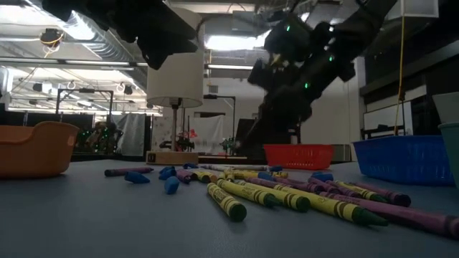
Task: Sort crayons
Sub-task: Put the grey crayon into the red bin
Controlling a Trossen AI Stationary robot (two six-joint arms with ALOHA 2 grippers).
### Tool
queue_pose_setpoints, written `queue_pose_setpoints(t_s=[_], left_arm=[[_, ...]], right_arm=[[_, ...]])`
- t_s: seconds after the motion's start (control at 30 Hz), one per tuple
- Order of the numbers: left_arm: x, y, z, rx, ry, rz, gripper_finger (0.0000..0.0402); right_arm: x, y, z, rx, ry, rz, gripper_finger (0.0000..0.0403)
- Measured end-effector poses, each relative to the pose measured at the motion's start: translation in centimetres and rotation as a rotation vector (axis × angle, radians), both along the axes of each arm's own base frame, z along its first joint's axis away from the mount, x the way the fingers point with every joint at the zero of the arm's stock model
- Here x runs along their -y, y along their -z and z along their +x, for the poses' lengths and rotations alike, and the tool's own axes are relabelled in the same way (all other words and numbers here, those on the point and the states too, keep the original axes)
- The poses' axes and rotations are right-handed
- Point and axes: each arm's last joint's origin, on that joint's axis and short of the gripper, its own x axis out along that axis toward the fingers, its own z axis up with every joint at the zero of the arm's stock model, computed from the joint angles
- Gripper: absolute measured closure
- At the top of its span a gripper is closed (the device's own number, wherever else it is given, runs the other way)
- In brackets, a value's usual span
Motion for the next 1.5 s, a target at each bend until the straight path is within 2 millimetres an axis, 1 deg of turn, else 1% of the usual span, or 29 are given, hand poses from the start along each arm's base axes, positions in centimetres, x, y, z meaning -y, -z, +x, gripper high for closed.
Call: queue_pose_setpoints(t_s=[0.13,0.27,0.37,0.5,0.6,0.7,0.87,1.07,1.3,1.4,1.5], left_arm=[[0.0,0.0,0.0,0.0,0.0,0.0,0.0278],[0.0,0.0,0.0,-0.001,0.0,0.0,0.0278],[0.0,0.0,0.0,-0.001,0.0,0.0,0.0278],[0.0,0.0,0.0,-0.002,0.0,0.0,0.0278],[0.0,0.0,0.0,-0.002,0.0,0.0,0.0278],[0.0,0.0,0.0,-0.002,0.0,0.0,0.0278],[0.0,0.1,0.0,-0.003,0.001,0.001,0.0278],[0.0,0.1,0.0,-0.004,0.0,0.001,0.0278],[0.0,0.1,0.0,-0.004,0.0,0.001,0.0278],[0.0,0.1,0.0,-0.004,0.001,0.001,0.0278],[0.0,0.1,0.0,-0.004,0.001,0.001,0.0278]], right_arm=[[0.1,-2.1,-0.8,0.027,0.032,-0.036,0.0381],[0.4,-4.3,-2.0,0.037,0.105,-0.131,0.0381],[0.6,-5.5,-3.1,0.013,0.174,-0.203,0.0381],[1.1,-6.6,-4.6,-0.041,0.284,-0.308,0.0381],[2.0,-6.7,-5.6,-0.115,0.369,-0.382,0.0381],[3.3,-6.4,-6.3,-0.191,0.452,-0.431,0.0381],[5.8,-5.7,-7.4,-0.303,0.533,-0.435,0.0381],[7.9,-5.7,-8.1,-0.319,0.611,-0.424,0.0381],[9.1,-5.6,-8.5,-0.322,0.624,-0.375,0.038],[9.1,-5.6,-8.5,-0.321,0.622,-0.371,0.0367],[9.1,-5.6,-8.5,-0.321,0.621,-0.371,0.0345]])
